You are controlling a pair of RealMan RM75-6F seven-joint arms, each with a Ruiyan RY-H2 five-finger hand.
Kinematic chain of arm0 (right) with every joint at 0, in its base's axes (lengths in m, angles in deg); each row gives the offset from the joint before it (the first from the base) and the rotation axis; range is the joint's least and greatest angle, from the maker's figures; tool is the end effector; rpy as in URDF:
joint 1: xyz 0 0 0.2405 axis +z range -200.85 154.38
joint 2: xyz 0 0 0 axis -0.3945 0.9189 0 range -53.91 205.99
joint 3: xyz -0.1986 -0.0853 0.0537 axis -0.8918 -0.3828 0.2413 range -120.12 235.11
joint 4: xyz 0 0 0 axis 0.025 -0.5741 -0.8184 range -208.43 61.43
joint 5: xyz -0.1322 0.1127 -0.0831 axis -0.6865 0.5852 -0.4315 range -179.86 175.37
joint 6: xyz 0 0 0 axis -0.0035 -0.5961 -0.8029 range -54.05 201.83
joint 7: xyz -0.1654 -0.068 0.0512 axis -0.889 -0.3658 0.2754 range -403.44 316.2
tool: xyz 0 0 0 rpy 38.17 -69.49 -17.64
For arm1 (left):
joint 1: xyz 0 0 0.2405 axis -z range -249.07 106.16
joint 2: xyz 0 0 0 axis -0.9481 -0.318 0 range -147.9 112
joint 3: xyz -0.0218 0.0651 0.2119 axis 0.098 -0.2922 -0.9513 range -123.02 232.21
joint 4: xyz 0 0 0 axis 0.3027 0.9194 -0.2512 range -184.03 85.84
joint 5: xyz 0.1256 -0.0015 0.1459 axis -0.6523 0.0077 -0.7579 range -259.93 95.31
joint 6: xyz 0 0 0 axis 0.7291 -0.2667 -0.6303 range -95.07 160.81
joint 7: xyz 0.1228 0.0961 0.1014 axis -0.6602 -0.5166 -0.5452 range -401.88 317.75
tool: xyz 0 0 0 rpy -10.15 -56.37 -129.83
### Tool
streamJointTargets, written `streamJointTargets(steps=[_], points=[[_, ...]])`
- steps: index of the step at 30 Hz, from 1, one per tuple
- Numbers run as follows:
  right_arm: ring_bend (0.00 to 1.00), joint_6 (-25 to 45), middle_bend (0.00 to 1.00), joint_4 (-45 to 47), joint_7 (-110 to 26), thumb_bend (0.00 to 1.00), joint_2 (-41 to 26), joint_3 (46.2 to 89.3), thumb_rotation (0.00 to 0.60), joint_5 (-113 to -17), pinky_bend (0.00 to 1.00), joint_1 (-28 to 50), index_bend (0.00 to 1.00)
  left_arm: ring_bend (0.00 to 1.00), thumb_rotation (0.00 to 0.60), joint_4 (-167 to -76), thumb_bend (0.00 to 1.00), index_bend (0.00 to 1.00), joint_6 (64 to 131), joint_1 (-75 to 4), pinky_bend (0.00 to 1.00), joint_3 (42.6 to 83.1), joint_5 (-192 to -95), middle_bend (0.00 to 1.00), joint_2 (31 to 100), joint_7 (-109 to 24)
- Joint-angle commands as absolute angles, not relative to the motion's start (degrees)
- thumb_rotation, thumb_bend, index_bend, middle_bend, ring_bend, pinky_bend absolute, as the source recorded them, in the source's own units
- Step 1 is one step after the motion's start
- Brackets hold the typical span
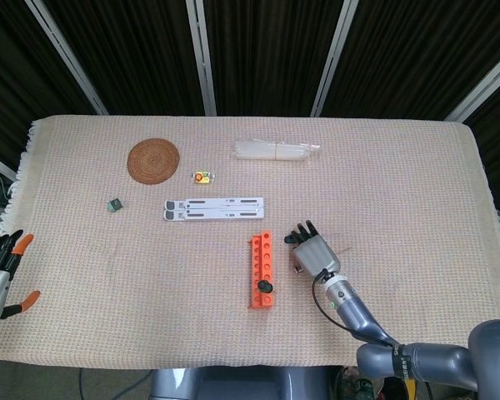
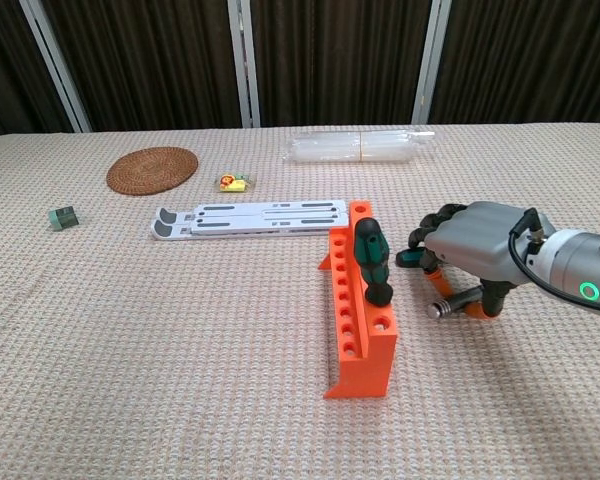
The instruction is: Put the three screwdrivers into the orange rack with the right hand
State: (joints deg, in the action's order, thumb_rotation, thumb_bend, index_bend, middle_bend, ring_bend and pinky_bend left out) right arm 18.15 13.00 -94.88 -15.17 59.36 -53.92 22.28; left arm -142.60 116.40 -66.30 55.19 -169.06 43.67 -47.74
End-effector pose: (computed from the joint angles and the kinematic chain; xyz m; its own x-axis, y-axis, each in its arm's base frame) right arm -0.1384 -0.3265 -0.0534 0.8201 -0.2261 0.5256 -0.5634 -0.4792 0.6730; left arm -0.2764 0.2125 0.1588 0.5077 0.0619 0.8593 0.8615 -0.0320 -0.5067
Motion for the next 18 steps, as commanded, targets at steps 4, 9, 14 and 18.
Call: streamJointTargets(steps=[4,9,14,18], points=[[0.00,17.8,0.14,13.3,-94.4,0.34,-14.9,59.4,0.600,-53.8,0.00,22.3,0.56,0.00,0.600,-142.6,0.21,0.01,116.5,-66.3,0.00,55.2,-169.1,0.00,43.7,-47.8],[0.00,16.8,0.16,17.3,-88.6,0.39,-11.9,61.4,0.600,-54.7,0.00,21.1,0.59,0.00,0.600,-142.6,0.20,0.01,116.5,-66.4,0.00,55.2,-169.0,0.00,43.7,-47.7],[0.00,20.0,0.18,25.1,-76.2,0.41,-5.3,65.2,0.600,-53.6,0.00,19.4,0.61,0.00,0.600,-142.9,0.21,0.00,116.5,-66.3,0.00,55.2,-169.0,0.00,43.7,-48.0],[0.00,26.2,0.19,31.1,-60.9,0.42,1.3,69.6,0.600,-53.3,0.00,17.4,0.62,0.00,0.600,-143.7,0.21,0.00,116.5,-66.0,0.00,55.2,-169.6,0.00,43.5,-48.6]])
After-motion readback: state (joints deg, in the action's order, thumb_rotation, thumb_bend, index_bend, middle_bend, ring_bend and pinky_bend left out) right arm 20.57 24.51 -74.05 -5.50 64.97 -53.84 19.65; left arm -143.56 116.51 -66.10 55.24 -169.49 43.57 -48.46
